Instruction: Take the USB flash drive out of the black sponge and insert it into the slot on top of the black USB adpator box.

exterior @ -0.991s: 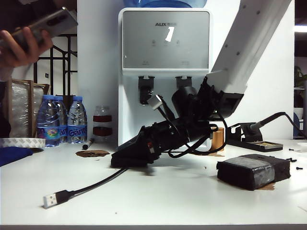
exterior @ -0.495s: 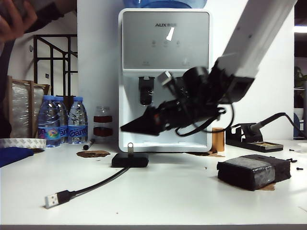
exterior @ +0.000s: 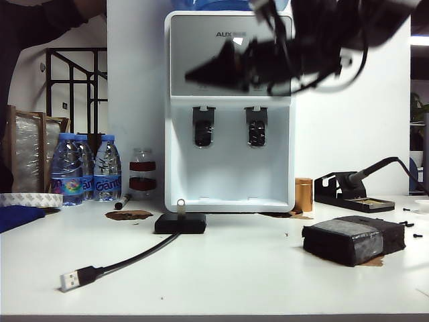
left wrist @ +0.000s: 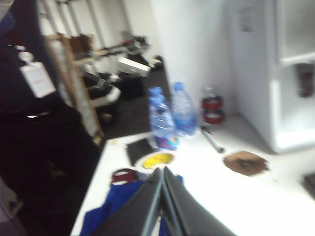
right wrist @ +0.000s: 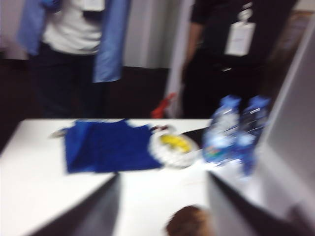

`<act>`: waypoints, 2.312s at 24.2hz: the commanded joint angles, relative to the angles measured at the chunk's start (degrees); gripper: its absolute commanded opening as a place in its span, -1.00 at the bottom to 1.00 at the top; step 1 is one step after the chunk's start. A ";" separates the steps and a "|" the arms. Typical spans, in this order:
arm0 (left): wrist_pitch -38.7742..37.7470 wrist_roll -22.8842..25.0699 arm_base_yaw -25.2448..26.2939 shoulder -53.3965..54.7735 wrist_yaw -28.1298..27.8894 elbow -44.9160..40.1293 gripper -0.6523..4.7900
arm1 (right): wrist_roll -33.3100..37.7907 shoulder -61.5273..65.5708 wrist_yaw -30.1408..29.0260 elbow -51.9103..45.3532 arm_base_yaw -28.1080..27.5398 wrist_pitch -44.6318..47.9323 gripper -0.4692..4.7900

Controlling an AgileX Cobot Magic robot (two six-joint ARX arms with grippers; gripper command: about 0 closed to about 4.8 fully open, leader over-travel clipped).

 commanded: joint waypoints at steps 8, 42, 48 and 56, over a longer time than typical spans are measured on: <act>24.59 -0.22 0.20 0.22 -2.99 -13.53 -0.78 | 1.57 -23.23 30.32 0.09 -3.58 -14.03 -0.12; 16.31 -3.32 6.49 -0.74 7.15 -24.98 -0.78 | 12.90 -103.49 49.13 -21.24 -22.45 -66.29 -0.83; 16.59 -3.32 6.36 -0.70 7.08 -24.96 -0.78 | 18.27 -103.49 40.00 -37.35 -22.27 -45.31 -0.83; 16.59 -3.32 6.36 -0.72 7.10 -24.96 -0.78 | 23.67 -103.51 43.74 -52.92 -22.27 -24.90 -0.83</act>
